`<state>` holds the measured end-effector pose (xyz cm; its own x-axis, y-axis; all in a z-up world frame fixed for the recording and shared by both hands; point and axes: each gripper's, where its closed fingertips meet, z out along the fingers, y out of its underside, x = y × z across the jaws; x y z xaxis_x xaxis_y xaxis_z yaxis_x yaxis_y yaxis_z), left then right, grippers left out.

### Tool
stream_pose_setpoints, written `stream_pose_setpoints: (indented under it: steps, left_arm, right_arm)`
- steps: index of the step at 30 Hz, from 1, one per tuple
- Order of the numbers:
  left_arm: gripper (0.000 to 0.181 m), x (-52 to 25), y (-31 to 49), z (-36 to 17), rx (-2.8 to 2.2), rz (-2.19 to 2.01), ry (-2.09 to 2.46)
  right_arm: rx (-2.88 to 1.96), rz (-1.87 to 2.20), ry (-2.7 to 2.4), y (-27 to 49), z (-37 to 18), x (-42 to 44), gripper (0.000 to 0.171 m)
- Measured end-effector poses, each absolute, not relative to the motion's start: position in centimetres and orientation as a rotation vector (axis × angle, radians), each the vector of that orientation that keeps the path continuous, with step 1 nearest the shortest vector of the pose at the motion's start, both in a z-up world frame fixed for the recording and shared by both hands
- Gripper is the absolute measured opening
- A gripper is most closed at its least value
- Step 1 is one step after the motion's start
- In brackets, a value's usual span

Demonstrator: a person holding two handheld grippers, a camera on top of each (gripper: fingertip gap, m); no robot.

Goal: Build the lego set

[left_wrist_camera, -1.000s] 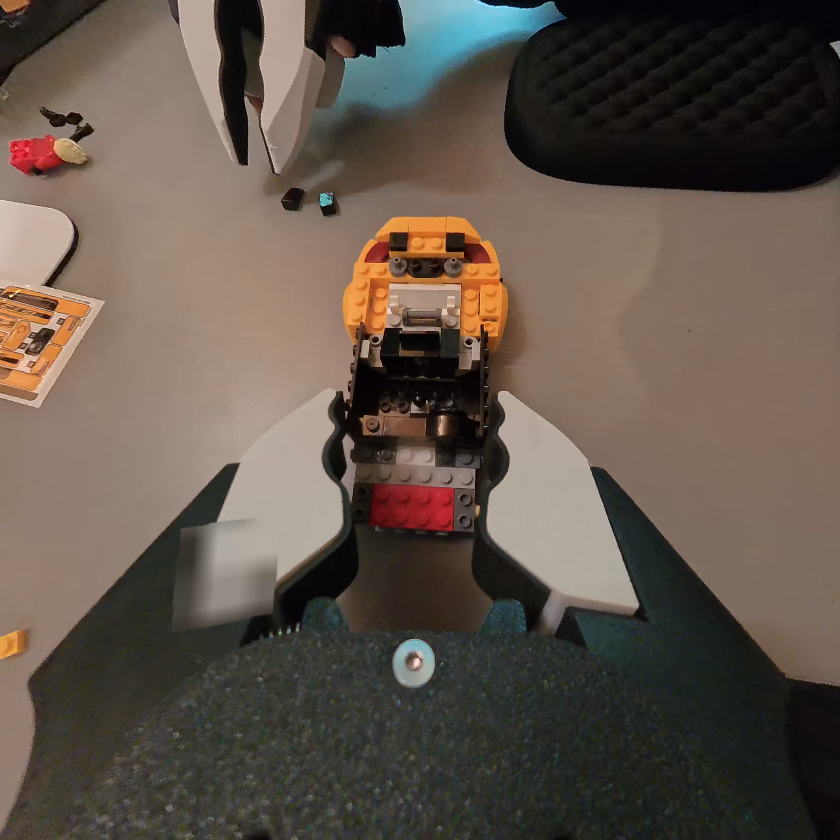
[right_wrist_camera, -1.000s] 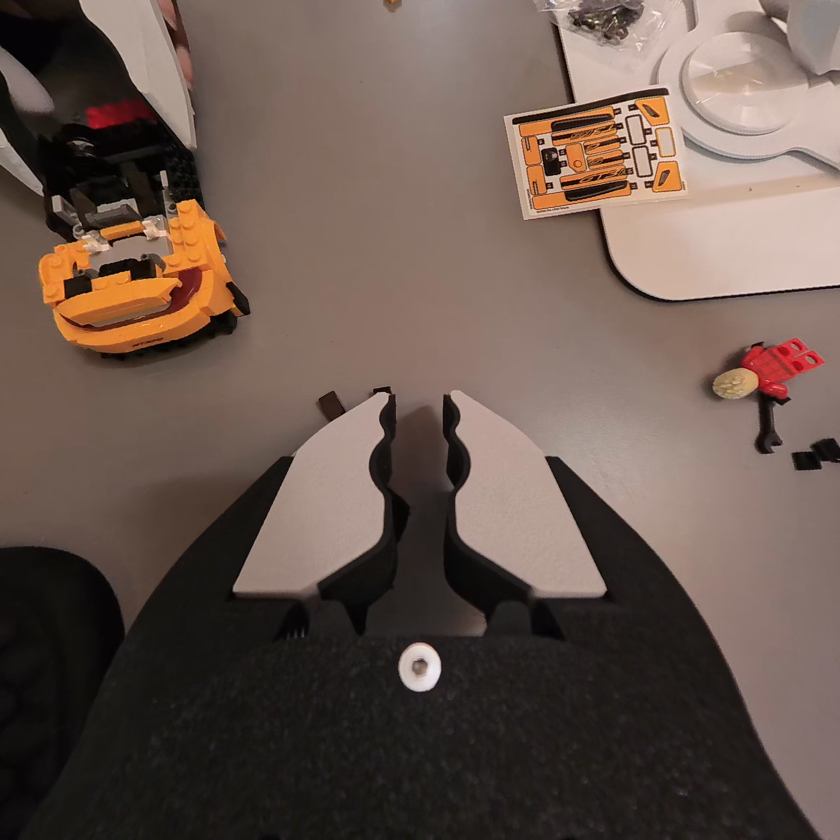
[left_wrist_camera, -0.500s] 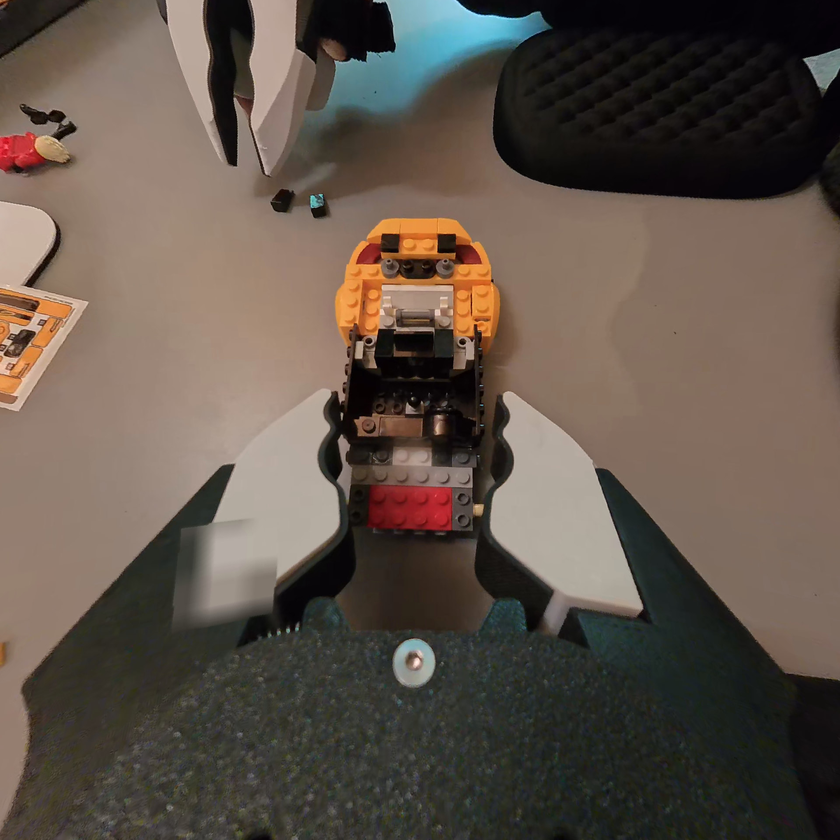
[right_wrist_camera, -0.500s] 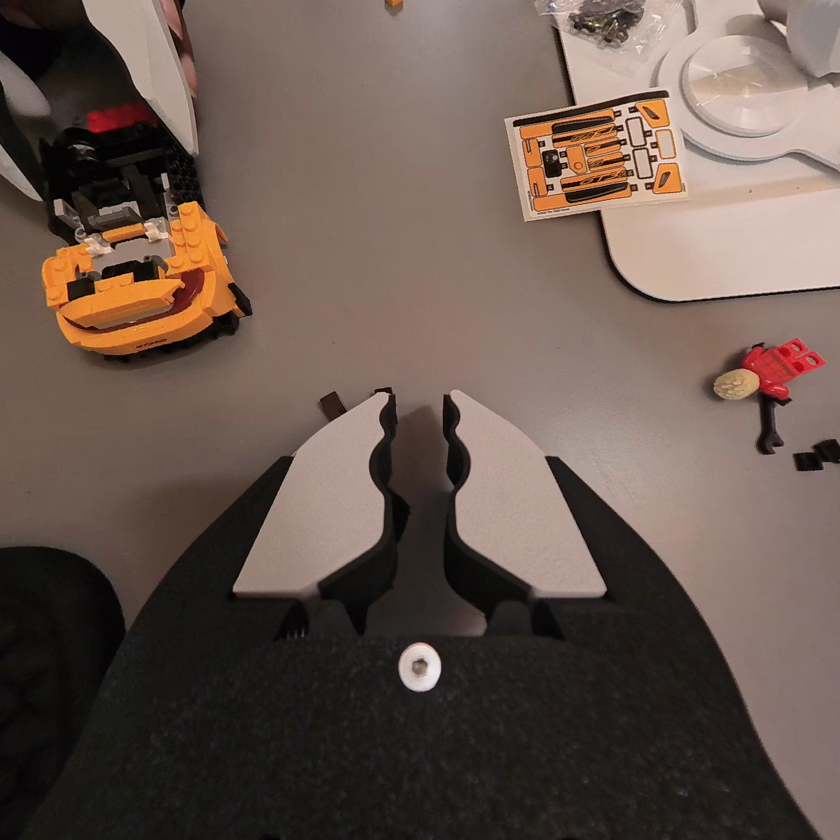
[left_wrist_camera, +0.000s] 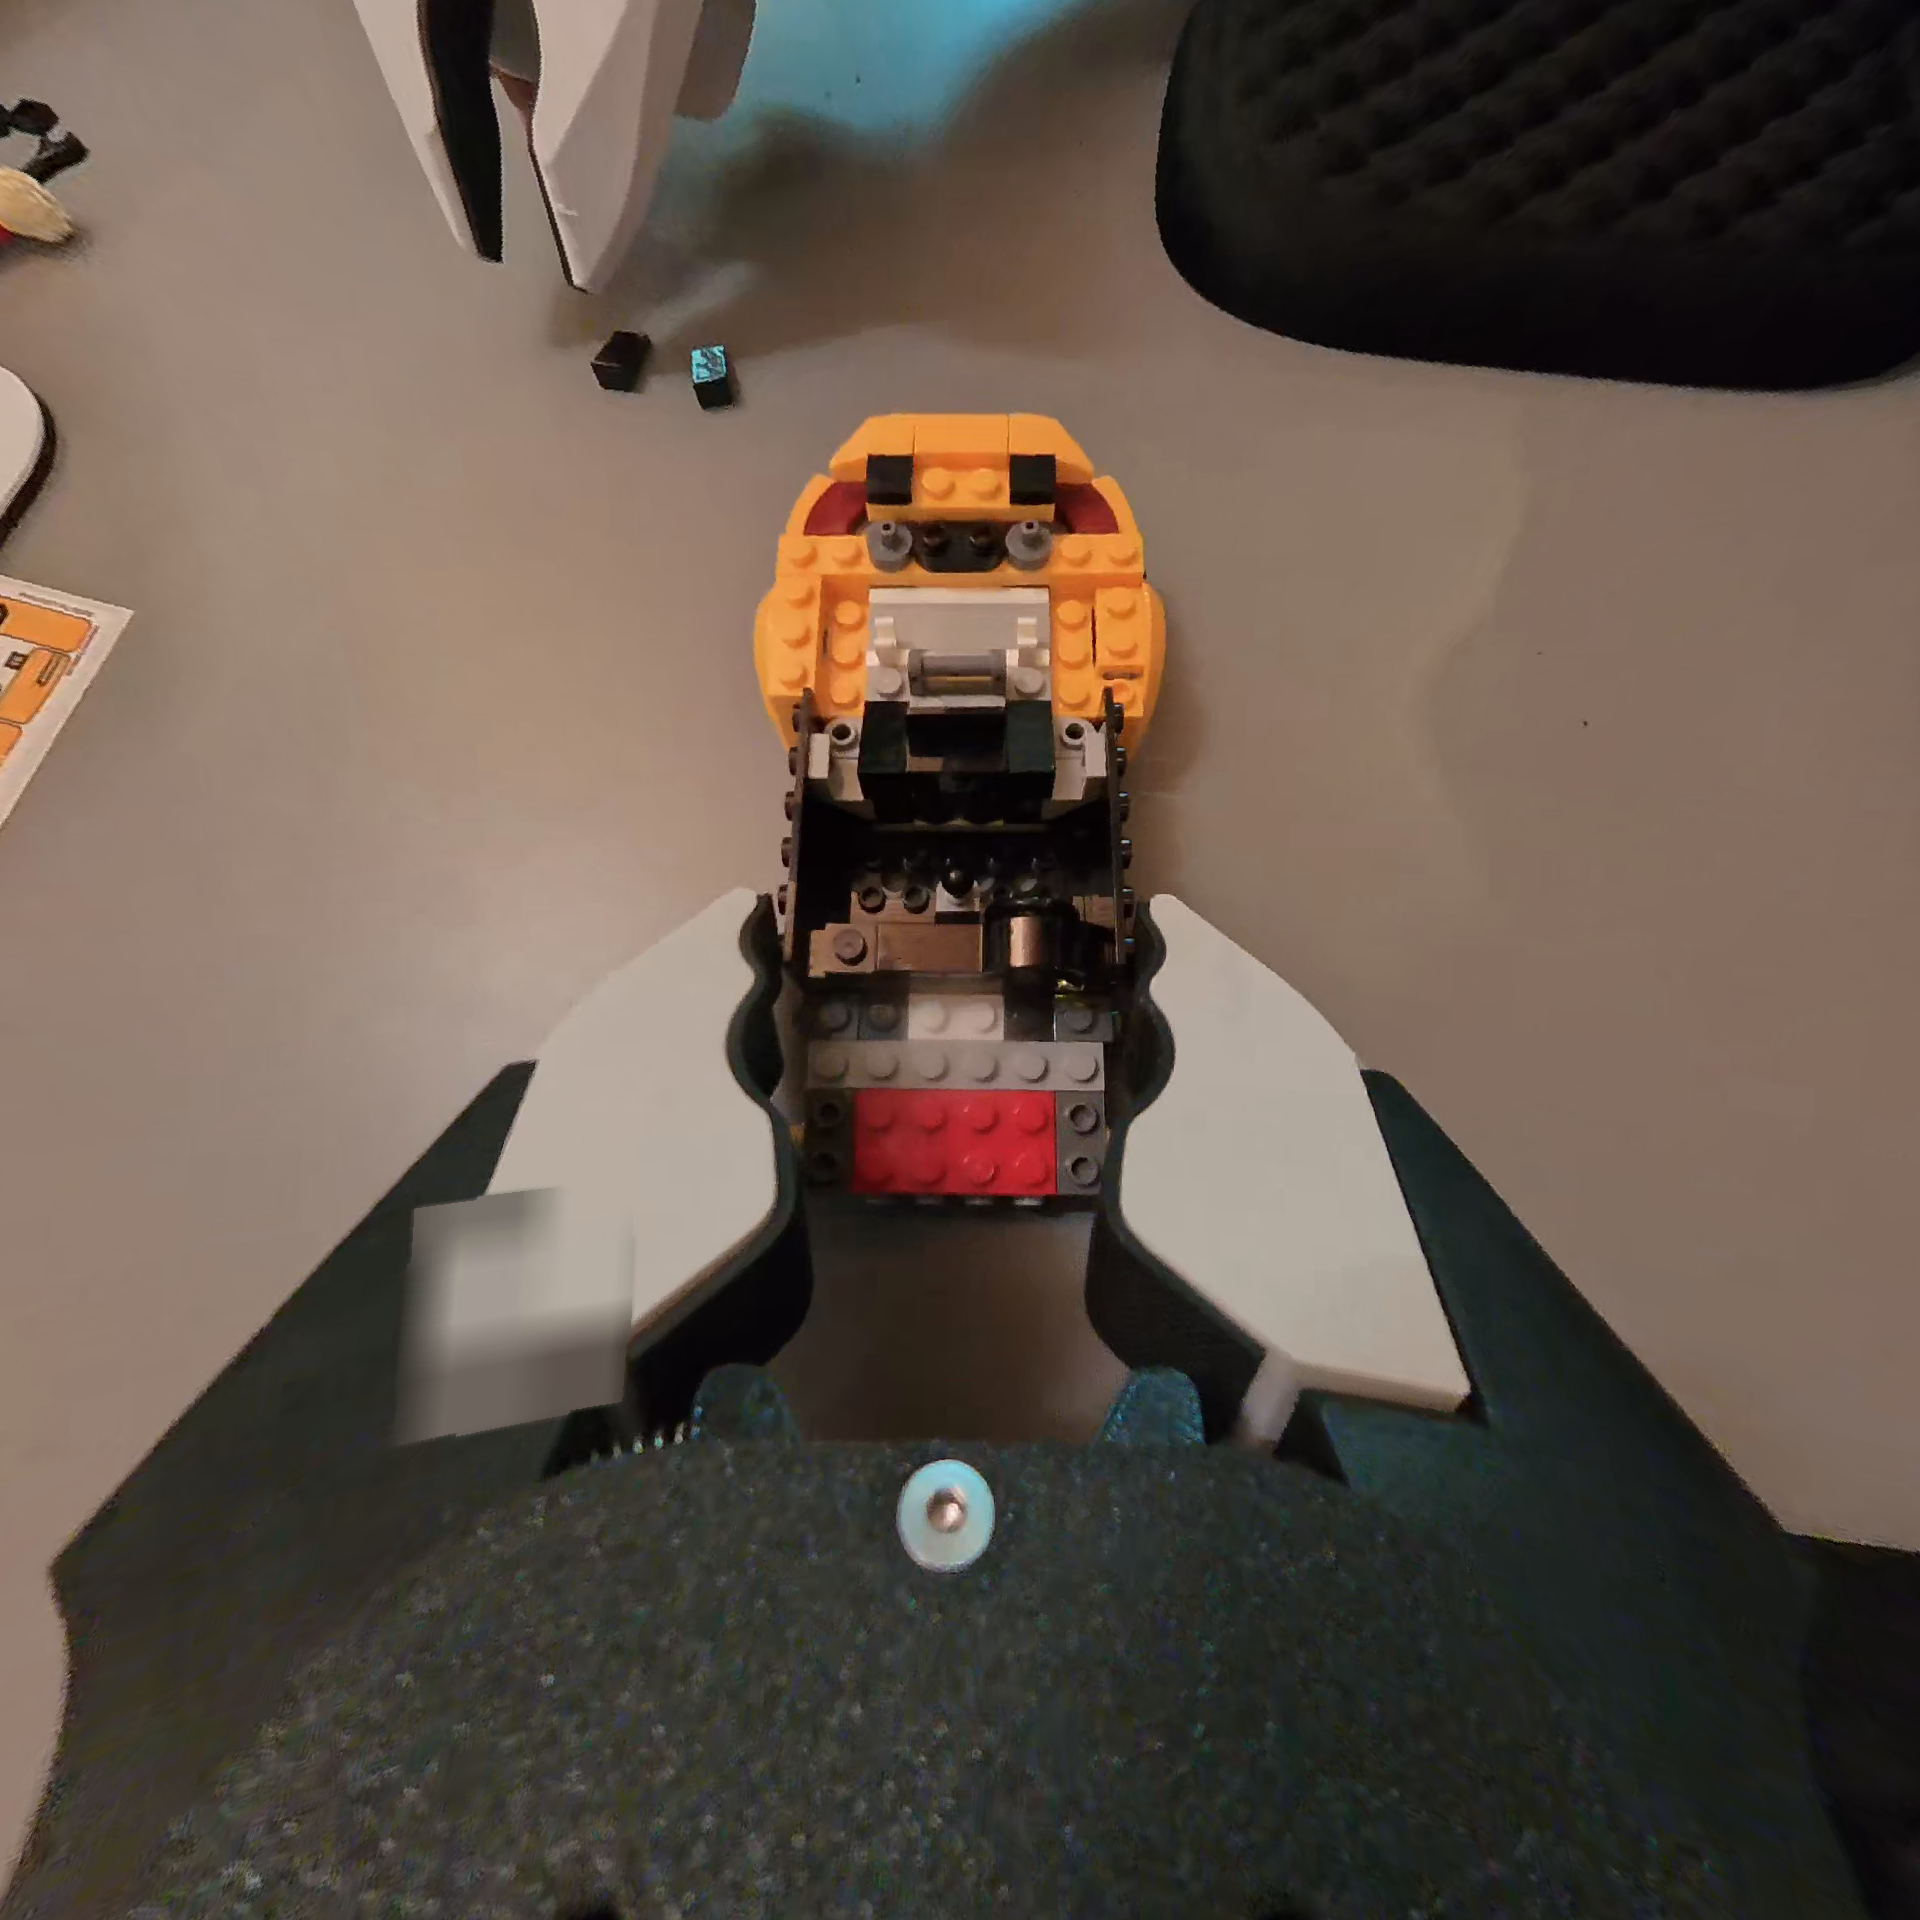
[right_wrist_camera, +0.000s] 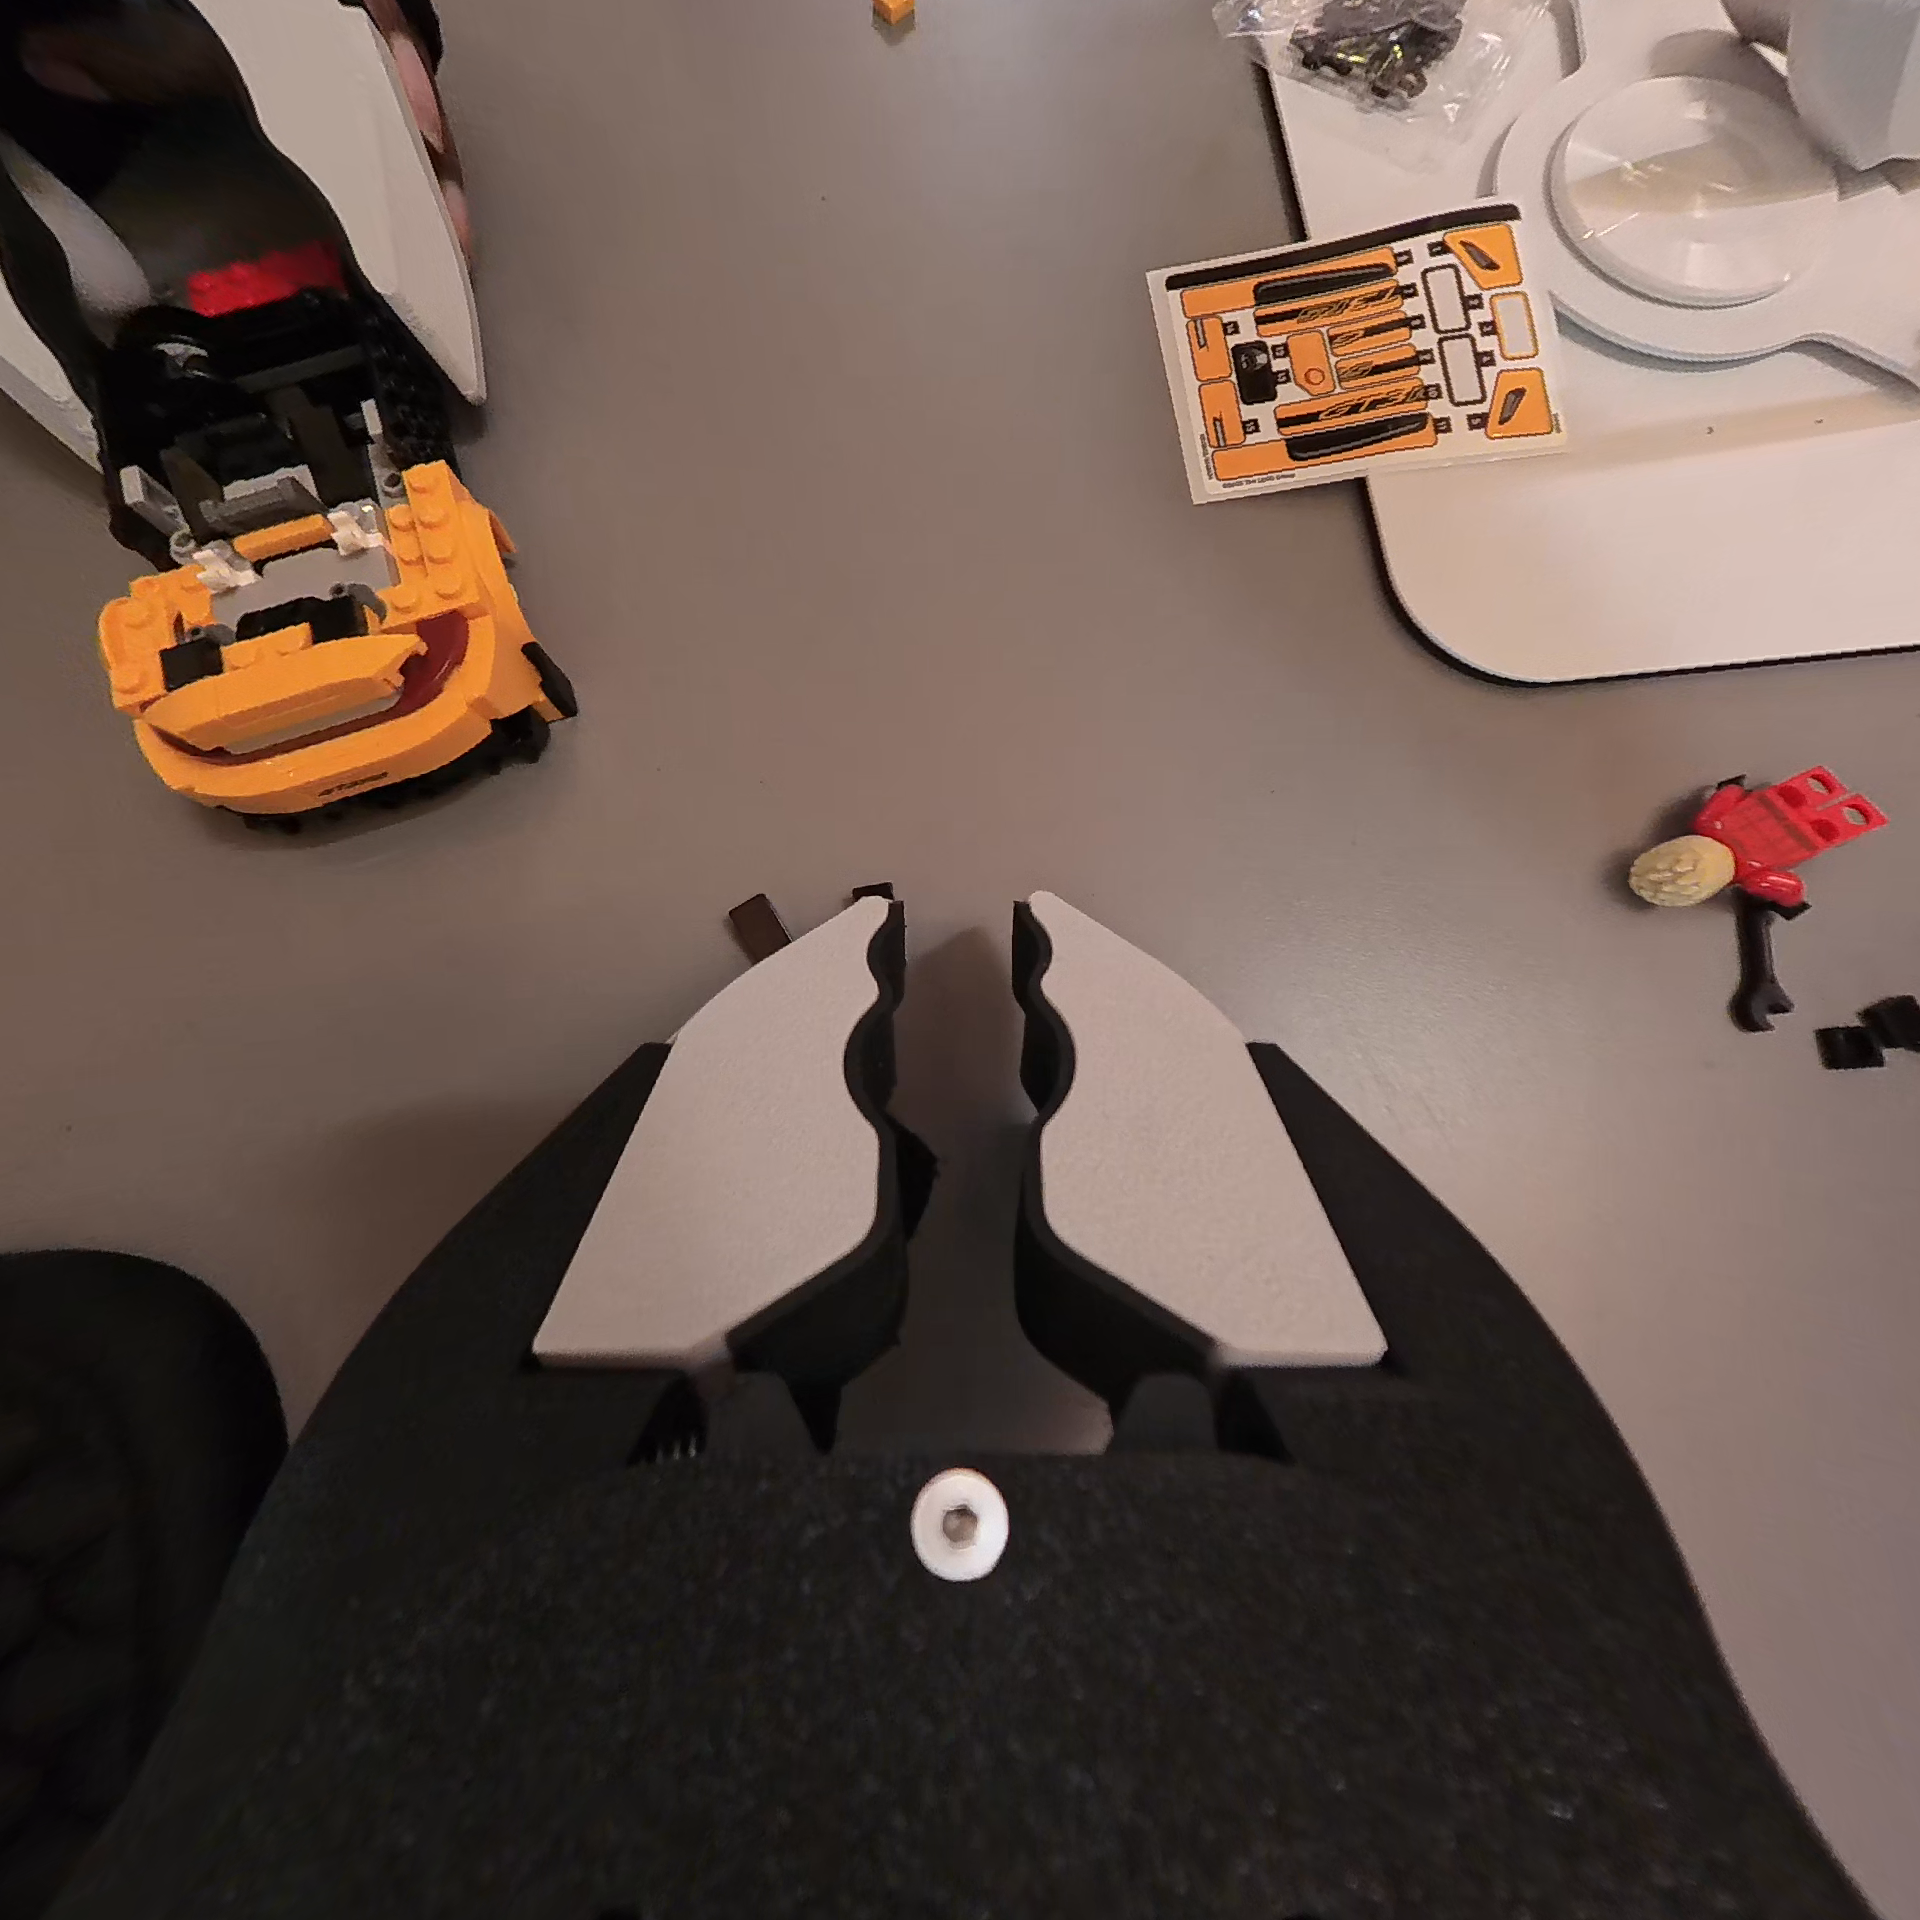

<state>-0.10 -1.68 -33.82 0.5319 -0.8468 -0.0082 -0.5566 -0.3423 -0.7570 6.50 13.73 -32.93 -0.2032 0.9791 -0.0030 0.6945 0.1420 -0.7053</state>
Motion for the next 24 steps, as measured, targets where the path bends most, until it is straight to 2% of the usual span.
stream_pose_setpoints:
  steps: [24]
  left_arm:
    - [0.063, -0.8, -0.9, -33.8, -2.098, -0.488, 1.053]
  right_arm:
    - [-1.657, 0.789, -1.968, 14.4, -32.9, 7.5, 0.018]
